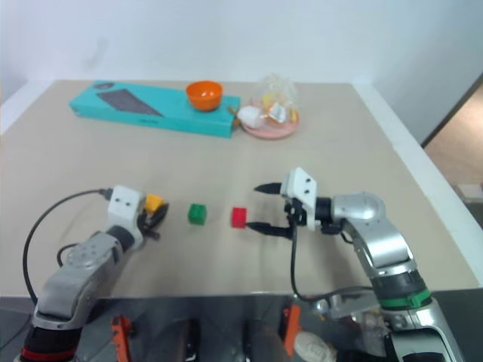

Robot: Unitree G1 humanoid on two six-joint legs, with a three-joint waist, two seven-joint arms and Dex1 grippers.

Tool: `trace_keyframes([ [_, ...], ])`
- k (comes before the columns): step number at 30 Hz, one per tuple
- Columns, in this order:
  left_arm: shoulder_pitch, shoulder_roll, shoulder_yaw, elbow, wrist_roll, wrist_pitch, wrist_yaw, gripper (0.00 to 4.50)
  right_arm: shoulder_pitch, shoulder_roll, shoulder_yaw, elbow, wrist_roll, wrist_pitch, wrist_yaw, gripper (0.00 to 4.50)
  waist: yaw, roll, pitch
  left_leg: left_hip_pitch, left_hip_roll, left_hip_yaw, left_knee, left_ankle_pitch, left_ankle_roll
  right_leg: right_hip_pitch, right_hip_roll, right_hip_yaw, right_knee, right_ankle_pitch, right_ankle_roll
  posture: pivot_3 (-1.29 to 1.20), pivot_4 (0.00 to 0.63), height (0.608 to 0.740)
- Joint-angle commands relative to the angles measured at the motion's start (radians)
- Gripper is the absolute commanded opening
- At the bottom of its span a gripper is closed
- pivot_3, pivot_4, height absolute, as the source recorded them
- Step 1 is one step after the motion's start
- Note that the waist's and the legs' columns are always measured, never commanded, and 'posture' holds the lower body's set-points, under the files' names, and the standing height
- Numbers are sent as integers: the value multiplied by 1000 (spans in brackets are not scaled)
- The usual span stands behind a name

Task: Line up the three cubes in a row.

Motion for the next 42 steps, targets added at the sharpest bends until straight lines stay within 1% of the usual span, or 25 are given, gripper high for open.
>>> trace_keyframes([
  [1, -22, -8, -7, -16, 25, -11, 11, 1371, -4, -17, -40, -45, 17, -1, -5, 4500, 0, 0, 0, 0, 0, 0, 0, 0, 0, 0, 0, 0, 0, 0, 0, 0, 150, 740],
  [5, -7, -13, -18, -24, 41, 0, 11, 1371, -1, -25, -44, -50, 21, 4, -7, 4500, 0, 0, 0, 0, 0, 1, 0, 0, 0, 0, 0, 1, 0, 0, 1, 0, 150, 740],
  [10, 16, -28, 0, -26, 43, 12, 21, 1371, 2, -33, -48, -51, 25, 8, -7, 4500, 0, 0, 0, 0, 0, 1, 0, 0, 0, 0, 0, 1, 0, 0, 1, 0, 150, 740],
  [20, -34, -29, 5, 54, 56, -11, 3, 1371, -13, -29, -47, -40, 18, 7, -6, 4500, 0, 0, 0, 0, 0, 0, 1, 0, 0, 0, 0, 1, 0, 0, 1, 0, 150, 740],
  [29, -37, -46, -6, 63, 51, 2, 5, 1371, -4, -29, -50, -45, 17, 8, -12, 4500, 0, 0, 0, 0, 0, 0, 1, 0, 0, 1, 0, 1, 0, 0, 2, 0, 150, 740],
  [31, -37, -44, -8, 65, 52, 6, 0, 2430, -4, -28, -49, -45, 17, 9, -14, 4500, 0, 0, 0, 0, 0, 0, 1, 0, 0, 1, 0, 1, 0, 0, 2, 0, 150, 740],
  [33, -38, -43, -8, 68, 53, 7, -2, 3040, -4, -27, -49, -45, 18, 10, -15, 4500, 0, 0, 0, 0, 0, 0, 1, 0, 0, 1, 0, 1, 0, 0, 2, 0, 150, 740],
  [37, -45, -26, 11, 57, 41, 6, -23, 4456, -2, -21, -51, -48, 31, 20, -19, 4500, 0, 0, 0, 0, 0, 0, 1, 0, 0, 1, 0, 1, 0, 0, 2, 0, 150, 740],
  [41, -42, 16, 67, 10, -29, 18, -99, 4456, 0, -12, -61, -63, 56, 39, -28, 4500, 0, 0, 0, 0, 0, 0, 1, 0, 0, 1, 0, 1, 0, 0, 2, 0, 150, 740],
  [42, -44, 29, 100, 1, -46, 3, -112, 4456, -1, -8, -68, -69, 69, 49, -33, 4500, 0, 0, 0, 0, 0, 0, 1, 0, 0, 1, 0, 1, 0, 0, 2, 0, 150, 740],
])
